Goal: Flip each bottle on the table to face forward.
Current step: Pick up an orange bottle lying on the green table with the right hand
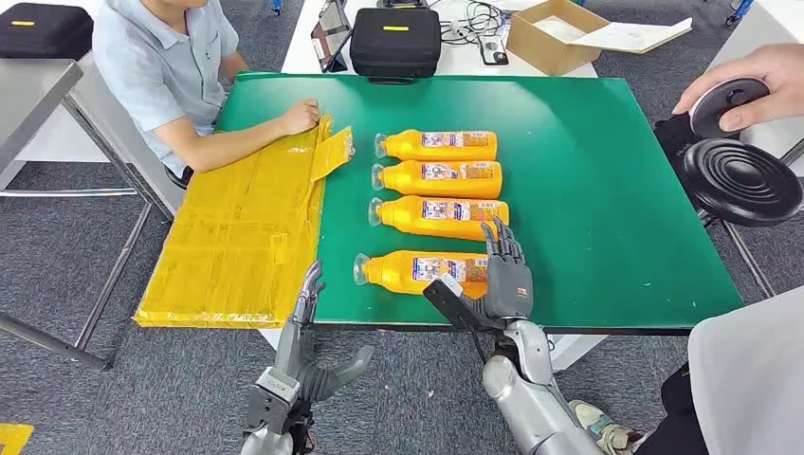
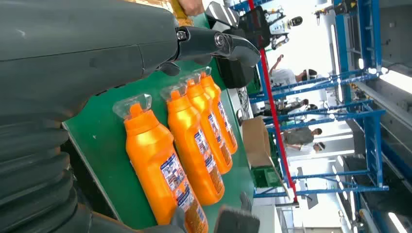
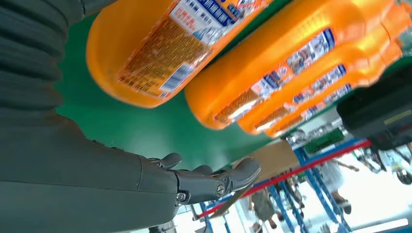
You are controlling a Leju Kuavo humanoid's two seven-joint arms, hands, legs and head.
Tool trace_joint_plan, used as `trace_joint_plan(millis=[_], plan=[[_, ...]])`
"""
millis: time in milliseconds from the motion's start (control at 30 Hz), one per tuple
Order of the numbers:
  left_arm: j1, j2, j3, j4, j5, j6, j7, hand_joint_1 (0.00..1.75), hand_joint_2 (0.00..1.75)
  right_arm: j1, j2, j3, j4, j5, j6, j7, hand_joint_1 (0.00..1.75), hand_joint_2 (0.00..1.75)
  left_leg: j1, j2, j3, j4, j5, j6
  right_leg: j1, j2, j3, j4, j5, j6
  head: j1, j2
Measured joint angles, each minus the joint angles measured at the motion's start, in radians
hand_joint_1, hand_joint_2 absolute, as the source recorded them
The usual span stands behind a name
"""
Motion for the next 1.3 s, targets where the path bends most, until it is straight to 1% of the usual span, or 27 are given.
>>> trace_joint_plan(millis=[300, 400, 500, 567, 700, 900, 1200, 1233, 1300], plan=[[-0.007, 0.000, -0.001, 0.007, 0.000, -0.006, 0.000, 0.00, 1.75, -0.025, 0.006, 0.018, 0.053, 0.018, 0.010, 0.024, 0.00, 1.75, 0.000, 0.000, 0.000, 0.000, 0.000, 0.000, 0.000, 0.000, 0.000, 0.000, 0.000, 0.000, 0.000, 0.000], [-0.007, 0.000, -0.001, 0.009, 0.000, -0.007, 0.000, 0.00, 1.75, -0.037, 0.007, 0.027, 0.072, 0.059, 0.019, 0.071, 0.00, 1.75, 0.000, 0.000, 0.000, 0.000, 0.000, 0.000, 0.000, 0.000, 0.000, 0.000, 0.000, 0.000, 0.000, 0.000], [-0.007, -0.003, -0.001, 0.008, -0.009, -0.007, 0.007, 0.00, 1.75, -0.061, 0.005, 0.047, 0.104, 0.127, 0.055, 0.145, 0.00, 1.75, 0.000, 0.000, 0.000, 0.000, 0.000, 0.000, 0.000, 0.000, 0.000, 0.000, 0.000, 0.000, 0.000, 0.000], [-0.007, -0.006, -0.001, 0.006, -0.017, -0.008, 0.012, 0.00, 1.75, -0.078, 0.004, 0.059, 0.128, 0.153, 0.087, 0.173, 0.00, 1.75, 0.000, 0.000, 0.000, 0.000, 0.000, 0.000, 0.000, 0.000, 0.000, 0.000, 0.000, 0.000, 0.000, 0.000], [-0.007, -0.008, -0.001, -0.001, -0.021, -0.013, 0.018, 0.00, 1.75, -0.104, 0.004, 0.076, 0.161, 0.166, 0.141, 0.180, 0.00, 1.75, 0.000, 0.000, 0.000, 0.000, 0.000, 0.000, 0.000, 0.000, 0.000, 0.000, 0.000, 0.000, 0.000, 0.000], [-0.006, -0.008, 0.001, -0.015, -0.022, -0.026, 0.020, 0.00, 1.75, -0.123, 0.003, 0.096, 0.191, 0.171, 0.195, 0.192, 0.00, 1.75, 0.000, 0.000, 0.000, 0.000, 0.000, 0.000, 0.000, 0.000, 0.000, 0.000, 0.000, 0.000, 0.000, 0.000], [-0.001, -0.008, 0.005, -0.033, -0.034, -0.036, 0.020, 0.00, 1.75, -0.166, -0.010, 0.110, 0.239, 0.217, 0.243, 0.283, 0.00, 1.75, 0.000, 0.000, 0.000, 0.000, 0.000, 0.000, -0.001, 0.000, 0.000, 0.000, 0.000, 0.000, 0.000, 0.000], [-0.001, -0.008, 0.006, -0.033, -0.034, -0.036, 0.020, 0.00, 1.75, -0.171, -0.011, 0.112, 0.244, 0.220, 0.251, 0.291, 0.04, 1.75, 0.000, 0.000, 0.000, 0.000, 0.000, 0.000, -0.001, 0.000, 0.000, 0.000, 0.000, 0.000, 0.000, 0.000], [-0.001, -0.008, 0.006, -0.035, -0.034, -0.037, 0.020, 0.00, 1.75, -0.180, -0.011, 0.115, 0.253, 0.222, 0.265, 0.300, 0.89, 1.75, 0.000, 0.000, 0.001, 0.000, 0.000, 0.000, -0.001, 0.000, 0.001, 0.000, 0.000, 0.000, 0.000, 0.000]])
